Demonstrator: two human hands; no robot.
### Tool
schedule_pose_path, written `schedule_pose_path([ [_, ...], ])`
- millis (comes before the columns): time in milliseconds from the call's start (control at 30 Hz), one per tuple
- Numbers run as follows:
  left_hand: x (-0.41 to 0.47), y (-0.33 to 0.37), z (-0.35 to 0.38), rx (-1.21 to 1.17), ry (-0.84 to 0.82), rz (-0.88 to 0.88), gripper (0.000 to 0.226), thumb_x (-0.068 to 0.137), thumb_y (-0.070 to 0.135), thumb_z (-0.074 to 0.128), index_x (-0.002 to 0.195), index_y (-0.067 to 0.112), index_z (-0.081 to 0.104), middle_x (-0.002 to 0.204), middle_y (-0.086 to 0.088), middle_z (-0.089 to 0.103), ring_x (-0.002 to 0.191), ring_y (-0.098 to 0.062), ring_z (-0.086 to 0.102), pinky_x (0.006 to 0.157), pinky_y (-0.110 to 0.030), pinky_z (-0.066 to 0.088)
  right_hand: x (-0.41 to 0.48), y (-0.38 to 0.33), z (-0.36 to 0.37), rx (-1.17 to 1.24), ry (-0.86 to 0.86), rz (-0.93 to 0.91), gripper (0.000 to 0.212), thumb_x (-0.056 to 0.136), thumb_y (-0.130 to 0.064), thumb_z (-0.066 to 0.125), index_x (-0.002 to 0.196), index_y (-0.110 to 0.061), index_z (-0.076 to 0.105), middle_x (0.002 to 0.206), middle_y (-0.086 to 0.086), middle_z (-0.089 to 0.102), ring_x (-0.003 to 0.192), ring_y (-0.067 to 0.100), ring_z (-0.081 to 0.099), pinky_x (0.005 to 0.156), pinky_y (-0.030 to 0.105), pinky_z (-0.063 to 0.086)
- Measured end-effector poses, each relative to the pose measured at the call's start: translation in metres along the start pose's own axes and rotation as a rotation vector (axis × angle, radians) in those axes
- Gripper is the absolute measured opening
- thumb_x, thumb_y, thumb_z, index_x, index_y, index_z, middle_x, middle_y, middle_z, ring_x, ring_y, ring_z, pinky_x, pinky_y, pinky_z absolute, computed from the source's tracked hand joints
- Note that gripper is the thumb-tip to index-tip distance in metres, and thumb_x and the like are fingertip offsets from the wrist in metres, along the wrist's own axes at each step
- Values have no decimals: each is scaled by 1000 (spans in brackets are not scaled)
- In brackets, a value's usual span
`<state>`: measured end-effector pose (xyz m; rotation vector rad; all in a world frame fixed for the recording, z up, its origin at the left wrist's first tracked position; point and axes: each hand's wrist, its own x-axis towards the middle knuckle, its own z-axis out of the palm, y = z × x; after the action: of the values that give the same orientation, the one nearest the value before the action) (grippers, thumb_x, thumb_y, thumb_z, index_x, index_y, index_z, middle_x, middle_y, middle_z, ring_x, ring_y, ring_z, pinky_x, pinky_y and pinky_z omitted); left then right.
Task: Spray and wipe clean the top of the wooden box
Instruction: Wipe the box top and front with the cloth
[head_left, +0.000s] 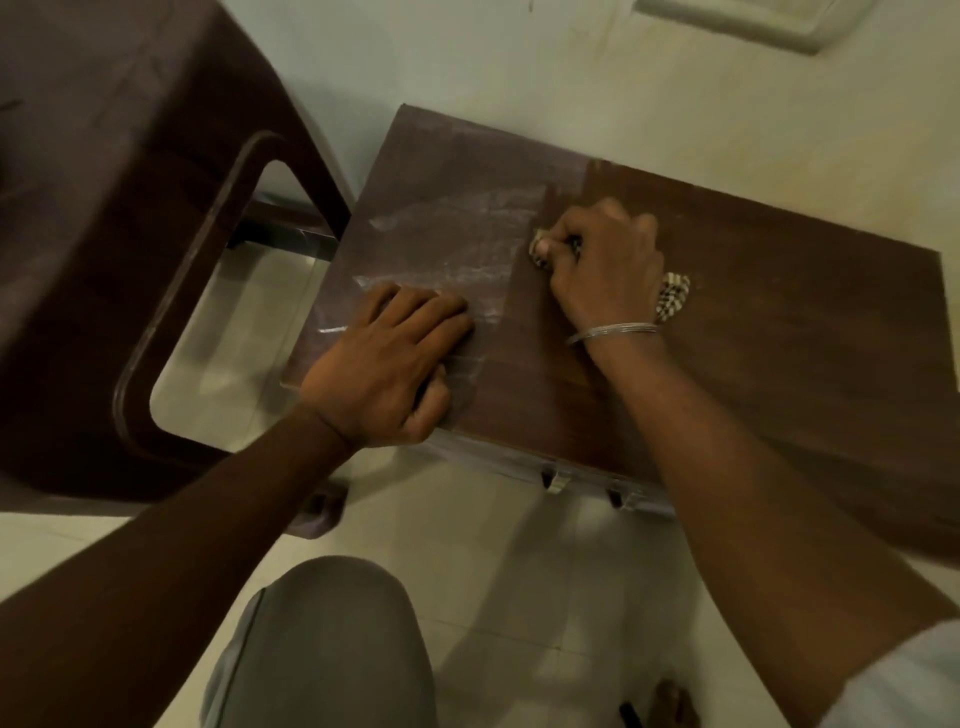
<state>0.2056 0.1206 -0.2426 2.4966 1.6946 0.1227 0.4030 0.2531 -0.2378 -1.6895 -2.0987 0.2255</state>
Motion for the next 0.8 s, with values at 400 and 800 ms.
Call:
schedule_pose_path([
  [400, 0, -1, 0, 11, -22, 4, 61, 88, 39, 35, 134, 5, 59, 138, -17, 58, 120, -33, 53, 107, -51, 35, 100, 0, 9, -81, -14, 167, 13, 91, -29, 54, 91, -25, 66, 115, 2, 58, 116, 33, 47, 81, 38, 37],
  [800, 0, -1, 1, -16, -4, 7, 62, 88, 39, 35, 132, 4, 61, 137, -19, 59, 119, -36, 54, 106, -51, 35, 31, 1, 10, 24, 4, -54, 8, 86, -33, 65, 81, -27, 66, 98, -4, 61, 96, 29, 49, 70, 39, 43],
])
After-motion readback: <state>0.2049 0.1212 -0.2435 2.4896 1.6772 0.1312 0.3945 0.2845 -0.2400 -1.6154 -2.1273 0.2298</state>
